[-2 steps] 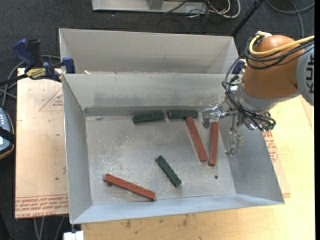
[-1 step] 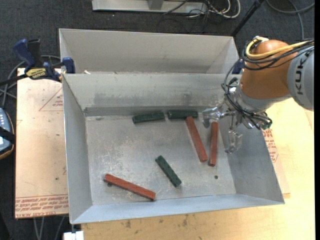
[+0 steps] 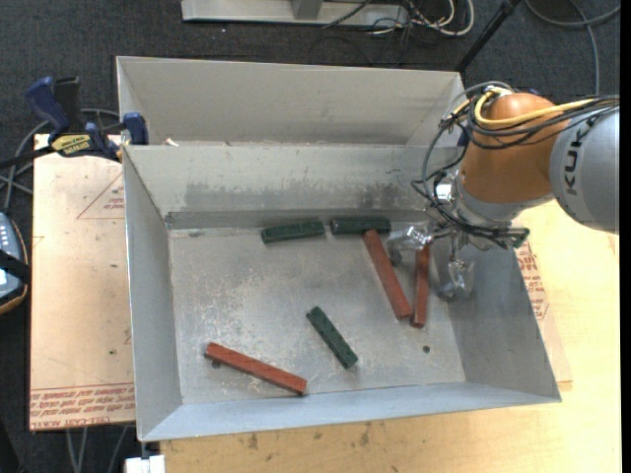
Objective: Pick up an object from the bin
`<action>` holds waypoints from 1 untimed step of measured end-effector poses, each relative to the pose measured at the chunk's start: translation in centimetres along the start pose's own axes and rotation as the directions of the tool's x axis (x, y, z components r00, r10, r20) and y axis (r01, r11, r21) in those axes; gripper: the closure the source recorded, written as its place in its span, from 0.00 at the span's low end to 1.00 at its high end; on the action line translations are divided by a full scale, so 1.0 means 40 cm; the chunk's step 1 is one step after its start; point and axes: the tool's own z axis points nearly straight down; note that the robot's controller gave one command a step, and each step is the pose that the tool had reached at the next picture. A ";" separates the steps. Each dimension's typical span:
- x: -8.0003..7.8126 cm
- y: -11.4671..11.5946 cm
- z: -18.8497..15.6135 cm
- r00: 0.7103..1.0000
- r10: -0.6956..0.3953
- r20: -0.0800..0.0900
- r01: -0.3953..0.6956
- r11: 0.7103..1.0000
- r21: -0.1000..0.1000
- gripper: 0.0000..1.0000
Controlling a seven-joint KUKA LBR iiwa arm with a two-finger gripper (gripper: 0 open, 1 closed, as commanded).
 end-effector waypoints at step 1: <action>-0.081 0.002 -0.001 0.940 -0.341 -0.008 0.341 0.940 0.006 0.00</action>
Offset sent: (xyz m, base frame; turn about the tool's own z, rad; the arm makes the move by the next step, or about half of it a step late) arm 0.0186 0.0234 0.0005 -0.3511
